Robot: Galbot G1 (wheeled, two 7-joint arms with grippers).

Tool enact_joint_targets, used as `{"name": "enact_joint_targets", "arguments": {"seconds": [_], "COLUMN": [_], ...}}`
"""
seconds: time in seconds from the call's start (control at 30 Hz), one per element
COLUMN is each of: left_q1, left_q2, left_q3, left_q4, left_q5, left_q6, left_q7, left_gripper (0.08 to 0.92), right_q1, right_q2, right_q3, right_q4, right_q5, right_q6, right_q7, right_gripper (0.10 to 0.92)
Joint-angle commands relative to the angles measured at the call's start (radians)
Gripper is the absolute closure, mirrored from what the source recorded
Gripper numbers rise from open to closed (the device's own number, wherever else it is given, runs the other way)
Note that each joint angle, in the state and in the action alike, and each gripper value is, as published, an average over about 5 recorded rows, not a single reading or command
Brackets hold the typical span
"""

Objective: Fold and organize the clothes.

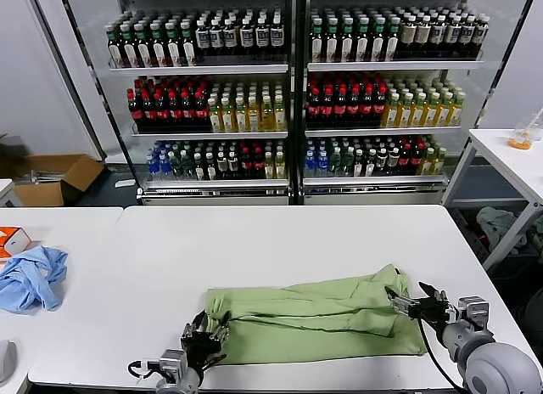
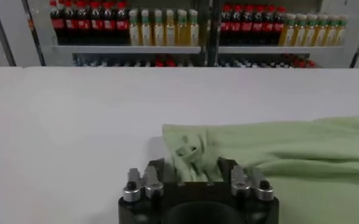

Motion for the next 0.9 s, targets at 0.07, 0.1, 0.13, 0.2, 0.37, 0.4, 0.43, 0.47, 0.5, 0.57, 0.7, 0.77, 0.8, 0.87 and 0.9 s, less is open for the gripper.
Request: {"name": "enact_joint_targets", "arguments": {"seconds": [0.07,0.1,0.13,0.2,0.37,0.4,0.43,0.47,0.5,0.57,0.7,0.77,0.8,0.87,0.9], "left_q1": [0.017,0.018,0.019,0.019,0.013,0.013,0.013,0.015,0.017,0.020,0.009,0.002,0.000,0.000,0.000], "left_q2": [-0.026,-0.024,-0.020,-0.002,0.102,0.126,0.149,0.176,0.201,0.247,0.312,0.325,0.325,0.309,0.293], "left_q3": [-0.006,-0.011,-0.019,-0.043,-0.177,-0.212,-0.247,-0.286,-0.322,-0.402,-0.566,-0.626,-0.650,-0.673,-0.673], "left_q4": [-0.004,-0.007,-0.010,-0.012,0.003,0.009,0.017,0.027,0.037,0.066,0.126,0.121,0.104,0.038,-0.009], "left_q5": [-0.008,-0.015,-0.022,-0.033,-0.108,-0.132,-0.155,-0.184,-0.210,-0.256,-0.377,-0.477,-0.549,-0.700,-0.777], "left_q6": [0.006,0.005,0.004,-0.001,-0.013,-0.014,-0.014,-0.014,-0.013,-0.014,-0.005,0.015,0.027,0.051,0.060], "left_q7": [0.022,0.032,0.040,0.056,0.085,0.090,0.094,0.098,0.103,0.114,0.136,0.140,0.141,0.141,0.140], "left_gripper": [0.534,0.568,0.594,0.655,0.794,0.827,0.852,0.871,0.890,0.902,0.904,0.904,0.904,0.904,0.904], "right_q1": [0.003,0.004,0.005,0.008,0.012,0.014,0.016,0.020,0.023,0.029,0.042,0.046,0.046,0.044,0.043], "right_q2": [-0.002,-0.003,-0.003,-0.006,-0.020,-0.023,-0.026,-0.028,-0.031,-0.034,-0.040,-0.043,-0.045,-0.047,-0.049], "right_q3": [0.001,0.002,0.003,0.005,0.014,0.016,0.018,0.019,0.020,0.021,0.023,0.023,0.023,0.024,0.024], "right_q4": [0.002,0.003,0.004,0.005,0.006,0.005,0.004,0.003,0.002,0.000,-0.002,-0.001,0.001,0.005,0.007], "right_q5": [0.000,0.002,0.003,0.005,0.011,0.014,0.017,0.019,0.022,0.028,0.039,0.041,0.042,0.043,0.043], "right_q6": [0.001,0.001,0.001,0.001,0.002,0.002,0.002,0.002,0.002,0.002,0.002,0.002,0.002,0.002,0.002], "right_q7": [0.001,0.001,0.001,0.000,-0.005,-0.005,-0.006,-0.006,-0.006,-0.007,-0.007,-0.007,-0.008,-0.008,-0.008], "right_gripper": [0.203,0.203,0.203,0.203,0.203,0.203,0.203,0.203,0.203,0.203,0.203,0.203,0.203,0.203,0.203]}}
